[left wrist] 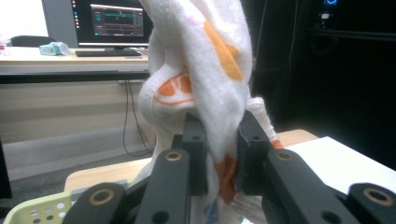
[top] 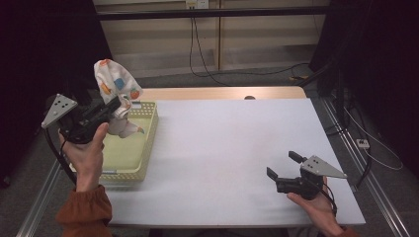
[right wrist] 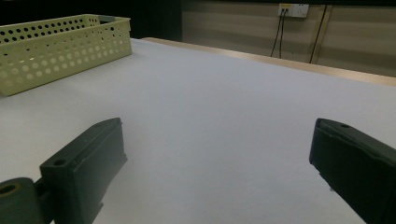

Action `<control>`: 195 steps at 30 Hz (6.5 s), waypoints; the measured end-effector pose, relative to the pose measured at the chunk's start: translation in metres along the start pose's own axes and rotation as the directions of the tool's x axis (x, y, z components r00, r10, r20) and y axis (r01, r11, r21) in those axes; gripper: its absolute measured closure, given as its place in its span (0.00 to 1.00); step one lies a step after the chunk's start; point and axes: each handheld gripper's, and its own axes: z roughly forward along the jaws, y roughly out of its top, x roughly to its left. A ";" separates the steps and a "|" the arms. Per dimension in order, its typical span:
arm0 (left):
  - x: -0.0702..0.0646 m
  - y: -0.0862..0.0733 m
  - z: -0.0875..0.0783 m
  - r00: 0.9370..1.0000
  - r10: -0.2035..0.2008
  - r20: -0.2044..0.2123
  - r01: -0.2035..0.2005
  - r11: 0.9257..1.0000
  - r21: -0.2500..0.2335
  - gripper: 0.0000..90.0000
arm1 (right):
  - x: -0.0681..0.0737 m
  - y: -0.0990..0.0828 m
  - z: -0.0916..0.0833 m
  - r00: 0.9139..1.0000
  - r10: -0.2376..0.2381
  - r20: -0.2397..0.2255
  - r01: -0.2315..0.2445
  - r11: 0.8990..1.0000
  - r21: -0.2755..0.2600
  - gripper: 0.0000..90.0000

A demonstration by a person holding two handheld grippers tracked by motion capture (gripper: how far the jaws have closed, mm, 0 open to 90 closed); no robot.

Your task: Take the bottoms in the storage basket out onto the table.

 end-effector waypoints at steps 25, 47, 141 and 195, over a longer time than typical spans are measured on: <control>-0.023 0.008 0.012 0.998 0.012 0.069 -0.014 0.999 0.031 0.86 | 0.000 0.000 0.002 1.000 -0.004 -0.006 0.004 1.000 0.006 0.04; -0.047 0.013 0.034 0.992 0.029 0.120 -0.035 0.998 0.044 0.86 | 0.000 0.001 0.004 1.000 -0.011 -0.015 0.011 1.000 0.006 0.04; -0.127 -0.007 0.165 0.965 0.030 0.261 -0.082 0.978 0.190 0.85 | 0.000 0.001 0.004 1.000 -0.008 -0.025 0.008 1.000 0.006 0.03; -0.121 -0.076 0.195 0.972 0.034 0.233 -0.119 0.924 0.363 0.85 | 0.000 0.000 0.004 0.999 -0.008 -0.031 0.009 1.000 0.006 0.03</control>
